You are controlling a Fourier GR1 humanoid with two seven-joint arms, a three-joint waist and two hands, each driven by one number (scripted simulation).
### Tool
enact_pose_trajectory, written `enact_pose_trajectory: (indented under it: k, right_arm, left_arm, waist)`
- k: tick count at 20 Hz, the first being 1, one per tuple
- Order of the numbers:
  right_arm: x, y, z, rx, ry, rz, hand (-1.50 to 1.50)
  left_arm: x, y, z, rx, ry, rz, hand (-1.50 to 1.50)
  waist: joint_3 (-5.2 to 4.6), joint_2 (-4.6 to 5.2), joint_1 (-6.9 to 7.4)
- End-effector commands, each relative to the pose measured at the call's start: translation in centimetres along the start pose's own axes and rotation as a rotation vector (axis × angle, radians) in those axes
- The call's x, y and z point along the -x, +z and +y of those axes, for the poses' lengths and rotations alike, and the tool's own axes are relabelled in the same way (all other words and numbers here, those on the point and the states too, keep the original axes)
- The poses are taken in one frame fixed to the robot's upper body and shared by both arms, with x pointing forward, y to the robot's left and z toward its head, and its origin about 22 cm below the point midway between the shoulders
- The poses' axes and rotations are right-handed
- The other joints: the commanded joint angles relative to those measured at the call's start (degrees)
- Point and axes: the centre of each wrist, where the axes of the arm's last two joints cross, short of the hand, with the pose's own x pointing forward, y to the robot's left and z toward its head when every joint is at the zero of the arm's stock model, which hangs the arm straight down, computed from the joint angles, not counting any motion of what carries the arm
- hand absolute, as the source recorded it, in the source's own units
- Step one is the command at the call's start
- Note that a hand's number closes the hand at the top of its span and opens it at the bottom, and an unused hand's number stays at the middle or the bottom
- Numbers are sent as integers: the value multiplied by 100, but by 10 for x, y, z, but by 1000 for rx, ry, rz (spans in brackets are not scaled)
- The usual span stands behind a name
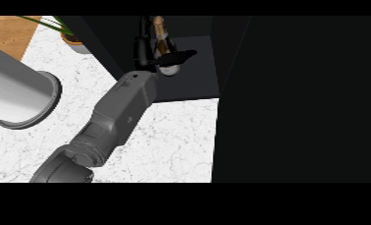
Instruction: Pick up the wine, place it into the cabinet and close the cabinet
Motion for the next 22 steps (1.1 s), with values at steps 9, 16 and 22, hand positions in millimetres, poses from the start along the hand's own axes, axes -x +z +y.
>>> enact_pose_trajectory:
  k: [9, 16, 22]
  right_arm:
    - [-5, 2, 1, -23, -20, -18, -150]
    - [-1, 7, 0, -32, -28, -18, -150]
    - [-12, 3, 12, -10, -60, -20, -150]
  left_arm:
    - [5, -8, 22, 40, 40, -1, -150]
    - [11, 8, 7, 72, 88, 1, -150]
    - [23, 17, 15, 110, 144, 20, -150]
  waist:
    - [-25, 27, 43]
    - [-21, 13, -8]
    - [-28, -37, 127]
